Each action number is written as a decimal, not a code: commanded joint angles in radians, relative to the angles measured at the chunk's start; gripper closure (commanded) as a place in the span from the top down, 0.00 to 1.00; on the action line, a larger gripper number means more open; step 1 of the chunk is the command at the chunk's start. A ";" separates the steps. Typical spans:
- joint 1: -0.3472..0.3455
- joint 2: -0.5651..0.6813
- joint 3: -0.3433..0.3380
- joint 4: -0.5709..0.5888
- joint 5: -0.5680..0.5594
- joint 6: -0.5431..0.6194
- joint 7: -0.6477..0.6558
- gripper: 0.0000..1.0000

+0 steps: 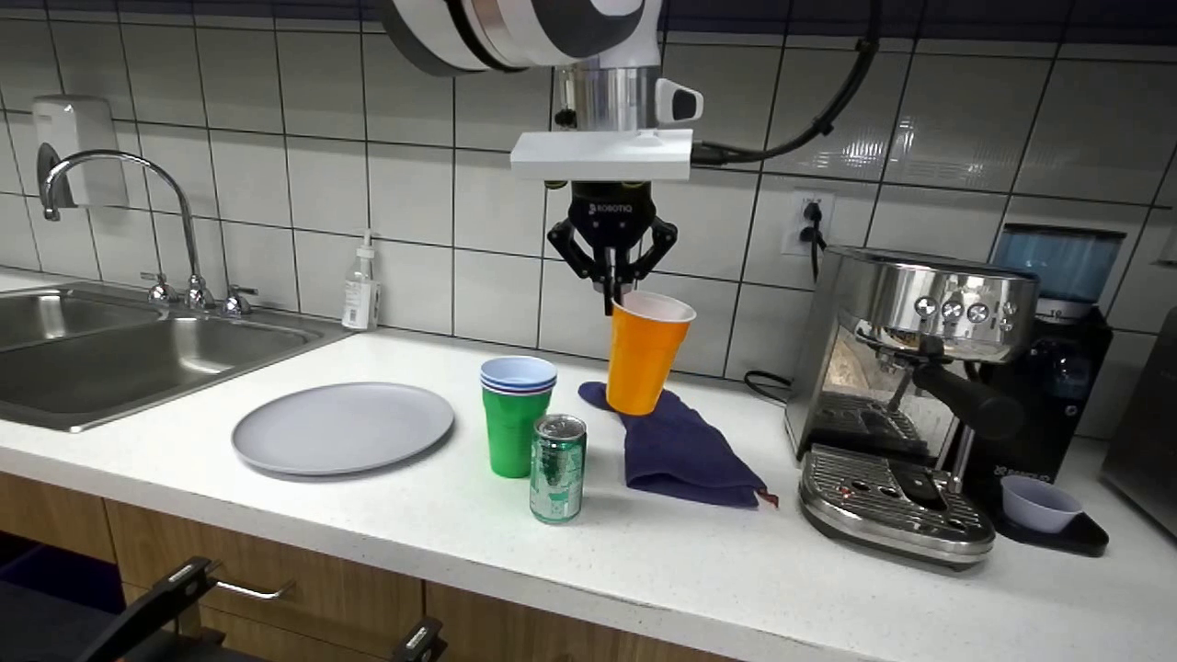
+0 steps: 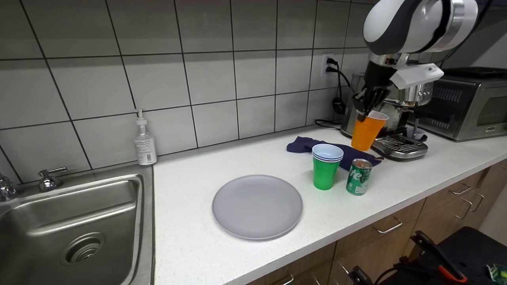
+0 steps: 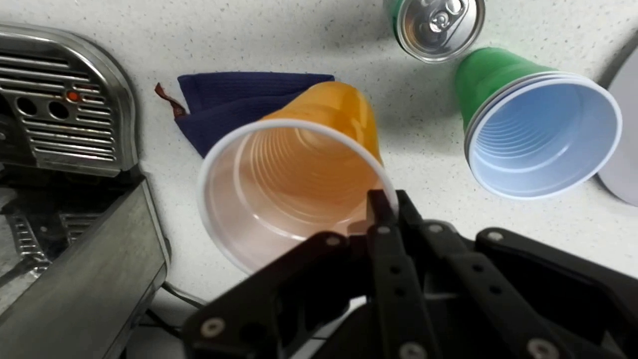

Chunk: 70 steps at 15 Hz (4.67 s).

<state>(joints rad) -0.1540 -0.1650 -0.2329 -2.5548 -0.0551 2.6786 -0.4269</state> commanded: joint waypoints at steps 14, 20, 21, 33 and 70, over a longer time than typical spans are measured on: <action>0.077 -0.083 0.043 0.004 -0.002 -0.067 -0.017 0.01; 0.102 -0.130 0.062 -0.001 -0.006 -0.111 -0.004 0.01; 0.105 -0.138 0.065 -0.002 -0.006 -0.126 0.000 0.01; 0.135 -0.177 0.104 -0.005 0.019 -0.211 0.081 0.01; 0.128 -0.016 0.141 -0.006 -0.045 -0.053 0.153 0.01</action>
<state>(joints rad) -0.0042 -0.1999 -0.1103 -2.5655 -0.0594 2.5987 -0.3112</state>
